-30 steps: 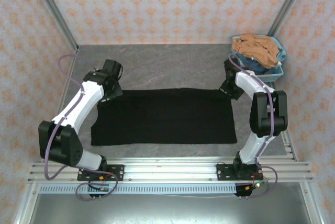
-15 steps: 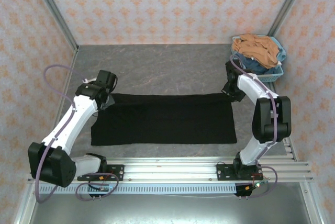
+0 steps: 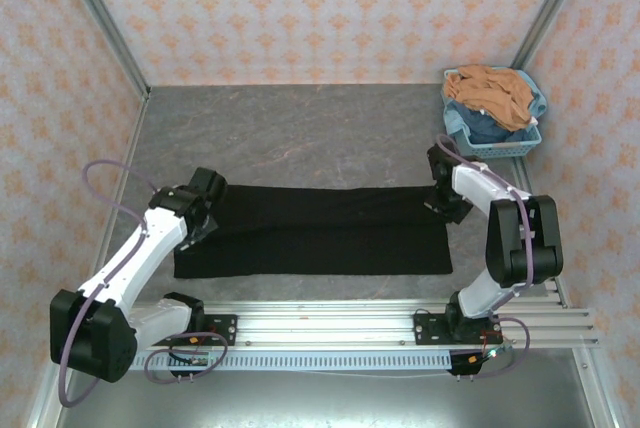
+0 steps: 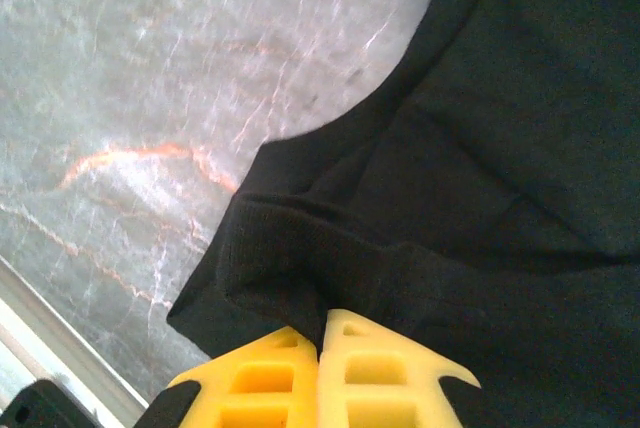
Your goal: Fold and stack the t-shirts
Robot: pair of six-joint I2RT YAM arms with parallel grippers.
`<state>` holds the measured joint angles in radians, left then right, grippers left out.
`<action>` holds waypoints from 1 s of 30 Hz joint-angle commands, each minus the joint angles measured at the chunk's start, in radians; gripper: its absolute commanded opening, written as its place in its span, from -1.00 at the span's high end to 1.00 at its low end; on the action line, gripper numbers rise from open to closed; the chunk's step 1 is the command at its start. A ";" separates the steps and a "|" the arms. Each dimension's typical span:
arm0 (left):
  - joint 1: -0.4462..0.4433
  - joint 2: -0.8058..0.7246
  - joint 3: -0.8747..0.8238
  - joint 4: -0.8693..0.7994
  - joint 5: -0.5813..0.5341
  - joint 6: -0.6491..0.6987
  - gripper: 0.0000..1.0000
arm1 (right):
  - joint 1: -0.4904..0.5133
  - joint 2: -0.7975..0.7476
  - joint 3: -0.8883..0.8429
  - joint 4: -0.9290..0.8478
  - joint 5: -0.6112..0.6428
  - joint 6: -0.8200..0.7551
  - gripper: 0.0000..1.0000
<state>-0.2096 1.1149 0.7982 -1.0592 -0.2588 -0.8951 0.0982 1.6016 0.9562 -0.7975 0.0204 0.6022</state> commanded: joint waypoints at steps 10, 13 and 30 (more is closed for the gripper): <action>-0.005 -0.029 -0.062 -0.031 0.005 -0.124 1.00 | 0.001 -0.012 0.013 -0.048 0.053 0.019 1.00; -0.007 -0.040 -0.067 -0.029 0.036 -0.135 1.00 | 0.001 -0.025 0.010 -0.055 0.053 0.019 1.00; -0.061 -0.113 -0.127 -0.064 0.055 -0.196 1.00 | 0.013 -0.151 0.024 -0.085 0.083 0.036 0.19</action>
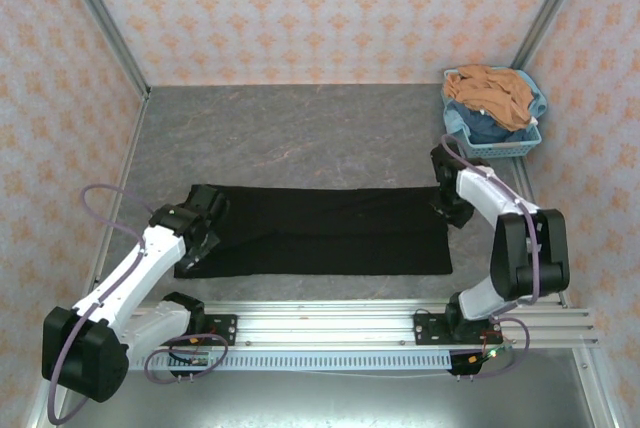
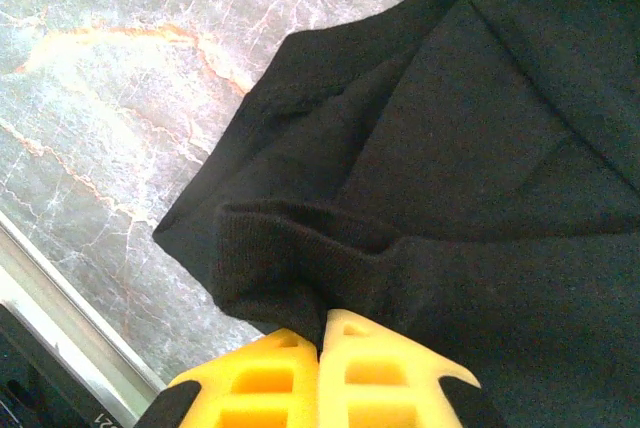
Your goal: Fold and stack the t-shirts
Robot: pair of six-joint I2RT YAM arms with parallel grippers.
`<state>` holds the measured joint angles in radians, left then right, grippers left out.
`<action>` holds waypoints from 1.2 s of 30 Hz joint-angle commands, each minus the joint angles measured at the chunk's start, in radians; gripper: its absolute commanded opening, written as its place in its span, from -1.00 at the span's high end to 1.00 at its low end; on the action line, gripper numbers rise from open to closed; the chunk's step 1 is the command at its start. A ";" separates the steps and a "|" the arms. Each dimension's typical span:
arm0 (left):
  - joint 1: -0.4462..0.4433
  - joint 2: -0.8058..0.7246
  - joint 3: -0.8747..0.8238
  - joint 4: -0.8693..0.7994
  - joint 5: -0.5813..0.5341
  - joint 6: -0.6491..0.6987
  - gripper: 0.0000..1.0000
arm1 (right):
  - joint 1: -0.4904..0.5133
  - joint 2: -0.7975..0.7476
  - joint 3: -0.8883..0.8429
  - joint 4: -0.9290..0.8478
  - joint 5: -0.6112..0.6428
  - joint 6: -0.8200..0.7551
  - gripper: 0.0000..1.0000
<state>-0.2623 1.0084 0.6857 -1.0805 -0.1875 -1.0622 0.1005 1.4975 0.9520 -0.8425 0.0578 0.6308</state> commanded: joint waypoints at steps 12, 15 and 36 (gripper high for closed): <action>-0.008 0.005 -0.041 -0.025 -0.004 -0.028 1.00 | 0.095 -0.004 0.023 0.053 -0.115 0.039 0.41; -0.009 0.005 -0.044 -0.025 -0.007 -0.029 1.00 | 0.094 0.025 0.009 0.059 -0.132 0.040 0.43; -0.008 0.137 0.073 -0.099 -0.126 -0.051 -0.17 | 0.094 -0.015 0.047 0.010 -0.098 -0.032 0.44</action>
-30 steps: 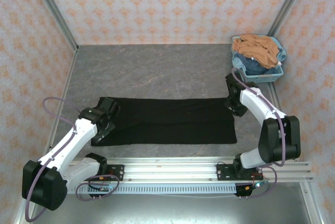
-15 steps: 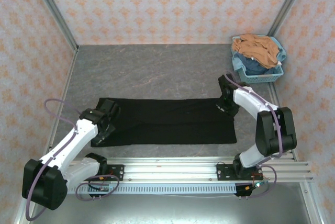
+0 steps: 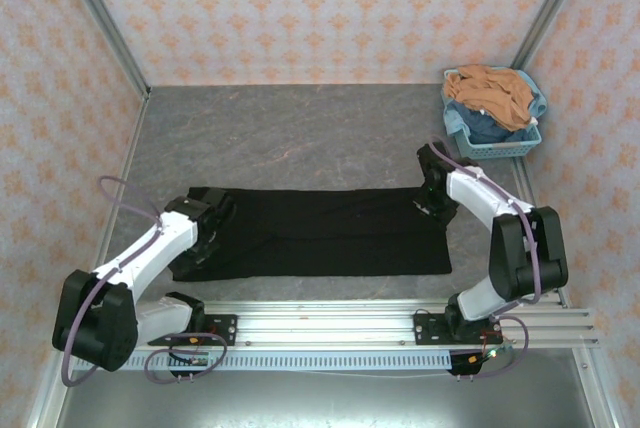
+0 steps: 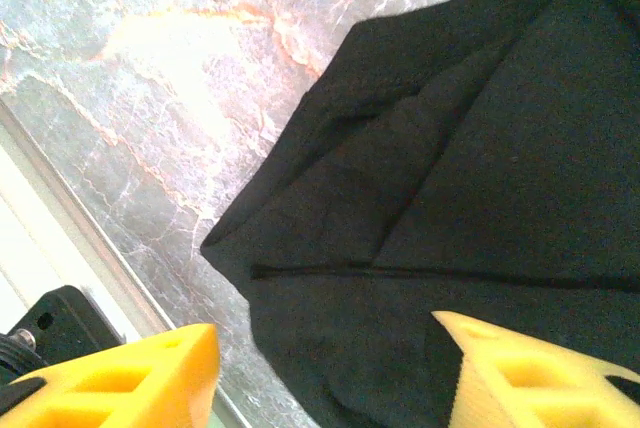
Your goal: Fold and stack the t-shirts
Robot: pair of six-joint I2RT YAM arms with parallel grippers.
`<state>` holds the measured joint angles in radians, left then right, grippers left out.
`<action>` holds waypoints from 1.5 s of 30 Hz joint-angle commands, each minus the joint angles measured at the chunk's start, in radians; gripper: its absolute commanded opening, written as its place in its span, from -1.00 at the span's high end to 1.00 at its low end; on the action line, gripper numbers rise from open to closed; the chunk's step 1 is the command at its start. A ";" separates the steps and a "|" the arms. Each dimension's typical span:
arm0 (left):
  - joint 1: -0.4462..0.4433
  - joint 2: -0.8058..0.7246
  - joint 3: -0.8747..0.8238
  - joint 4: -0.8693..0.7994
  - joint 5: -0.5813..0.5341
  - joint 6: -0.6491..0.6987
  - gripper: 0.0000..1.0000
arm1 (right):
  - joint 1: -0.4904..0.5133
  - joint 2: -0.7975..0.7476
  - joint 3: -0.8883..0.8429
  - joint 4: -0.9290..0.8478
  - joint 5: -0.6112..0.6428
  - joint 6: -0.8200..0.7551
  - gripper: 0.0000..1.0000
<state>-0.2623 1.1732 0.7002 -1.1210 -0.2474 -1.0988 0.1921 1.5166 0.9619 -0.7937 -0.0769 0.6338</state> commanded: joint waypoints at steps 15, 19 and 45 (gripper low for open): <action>-0.008 0.069 0.067 0.146 0.362 0.002 0.48 | 0.029 0.094 0.101 0.051 -0.137 -0.135 0.51; 0.009 0.213 0.084 0.192 0.341 0.019 0.48 | 0.026 0.185 0.139 0.032 -0.120 -0.125 0.56; 0.121 1.057 1.287 0.191 0.265 0.553 0.15 | -0.067 0.110 0.058 -0.126 -0.061 0.203 0.56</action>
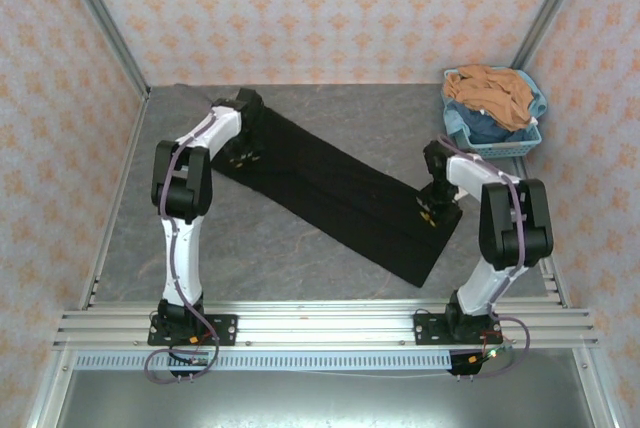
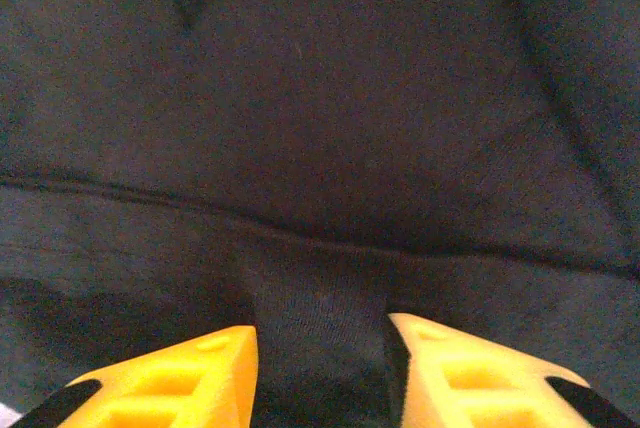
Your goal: Fold and stack the t-shirts
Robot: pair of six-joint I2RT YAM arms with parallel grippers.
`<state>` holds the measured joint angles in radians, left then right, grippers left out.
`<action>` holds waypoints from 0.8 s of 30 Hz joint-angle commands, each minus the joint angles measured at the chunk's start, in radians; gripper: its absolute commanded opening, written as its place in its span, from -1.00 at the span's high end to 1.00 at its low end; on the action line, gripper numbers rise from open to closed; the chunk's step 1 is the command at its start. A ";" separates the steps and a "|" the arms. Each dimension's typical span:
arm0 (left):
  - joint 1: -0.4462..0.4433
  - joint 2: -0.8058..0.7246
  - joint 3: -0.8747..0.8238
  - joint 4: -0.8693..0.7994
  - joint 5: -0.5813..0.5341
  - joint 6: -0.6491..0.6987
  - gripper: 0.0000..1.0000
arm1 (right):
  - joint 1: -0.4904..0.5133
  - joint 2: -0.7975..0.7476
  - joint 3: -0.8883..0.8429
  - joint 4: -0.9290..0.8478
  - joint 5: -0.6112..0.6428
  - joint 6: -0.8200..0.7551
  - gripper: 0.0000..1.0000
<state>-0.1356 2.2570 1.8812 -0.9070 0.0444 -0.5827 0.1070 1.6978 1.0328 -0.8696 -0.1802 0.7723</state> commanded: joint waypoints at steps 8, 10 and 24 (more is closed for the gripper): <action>-0.101 -0.243 -0.118 0.034 0.044 -0.212 0.13 | 0.025 -0.135 0.079 -0.053 0.106 -0.114 0.40; -0.115 -0.284 -0.231 0.111 0.095 -0.310 0.17 | 0.025 -0.102 0.104 -0.043 0.062 -0.166 0.40; -0.098 -0.037 -0.109 0.053 0.040 -0.557 0.40 | 0.043 0.084 0.107 -0.033 0.026 -0.200 0.43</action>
<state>-0.2478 2.1960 1.7332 -0.7967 0.1390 -1.0763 0.1417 1.7561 1.1511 -0.8890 -0.1627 0.5781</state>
